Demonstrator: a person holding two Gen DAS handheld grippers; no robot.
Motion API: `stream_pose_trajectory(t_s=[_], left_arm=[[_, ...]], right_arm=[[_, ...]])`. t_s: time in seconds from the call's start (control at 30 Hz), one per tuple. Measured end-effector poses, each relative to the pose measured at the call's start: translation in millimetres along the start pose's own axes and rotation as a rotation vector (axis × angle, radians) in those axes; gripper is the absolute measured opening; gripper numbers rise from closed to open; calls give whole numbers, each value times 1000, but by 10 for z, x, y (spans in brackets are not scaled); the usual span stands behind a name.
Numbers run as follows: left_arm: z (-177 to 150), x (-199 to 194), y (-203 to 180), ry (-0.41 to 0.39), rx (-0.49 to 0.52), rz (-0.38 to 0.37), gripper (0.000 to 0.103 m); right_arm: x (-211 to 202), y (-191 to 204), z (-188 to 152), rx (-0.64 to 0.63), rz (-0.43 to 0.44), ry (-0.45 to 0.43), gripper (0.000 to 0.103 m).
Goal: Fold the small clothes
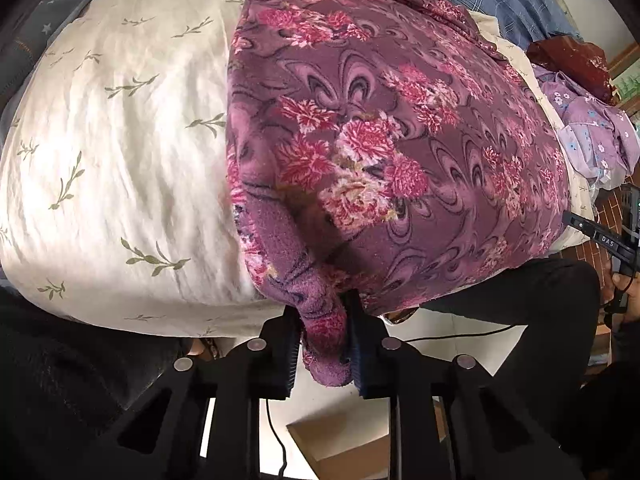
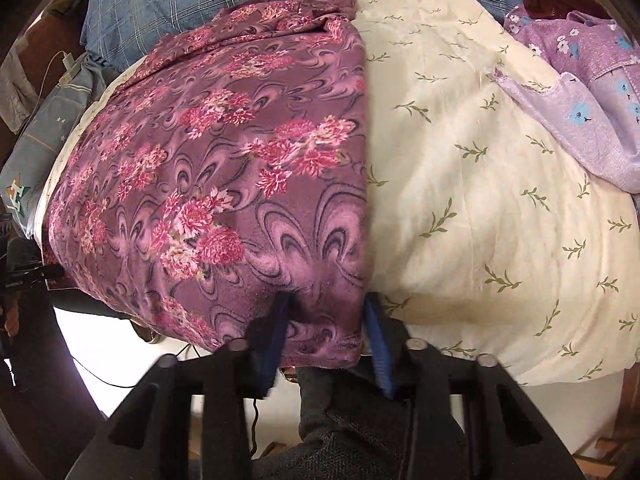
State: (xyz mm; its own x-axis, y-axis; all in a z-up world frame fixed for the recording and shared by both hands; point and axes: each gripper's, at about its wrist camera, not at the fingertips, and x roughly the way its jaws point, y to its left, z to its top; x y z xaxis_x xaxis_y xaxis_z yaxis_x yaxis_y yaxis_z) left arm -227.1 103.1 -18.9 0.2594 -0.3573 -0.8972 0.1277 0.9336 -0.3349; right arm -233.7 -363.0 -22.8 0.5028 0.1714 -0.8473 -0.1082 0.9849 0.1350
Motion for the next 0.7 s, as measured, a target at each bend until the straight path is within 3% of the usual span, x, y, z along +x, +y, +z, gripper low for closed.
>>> stream_pose_trajectory(t_s=[0.03,0.2,0.57,0.7], left_arm=[[-4,-17,6,-4,-1,-10,9],[-21,-224,16,-45,-19,-69,4],[419,-1072,-81,-249,2,-221,4],[606,-1284,47,-314,-22,-248,4]], right_arm=[[-8,9,0,4,19,1,10],[-89,76,20,-6,52,3,6],[-558,136,332,20,196,-131,5],[-662,162,544,20,208,-188,5]])
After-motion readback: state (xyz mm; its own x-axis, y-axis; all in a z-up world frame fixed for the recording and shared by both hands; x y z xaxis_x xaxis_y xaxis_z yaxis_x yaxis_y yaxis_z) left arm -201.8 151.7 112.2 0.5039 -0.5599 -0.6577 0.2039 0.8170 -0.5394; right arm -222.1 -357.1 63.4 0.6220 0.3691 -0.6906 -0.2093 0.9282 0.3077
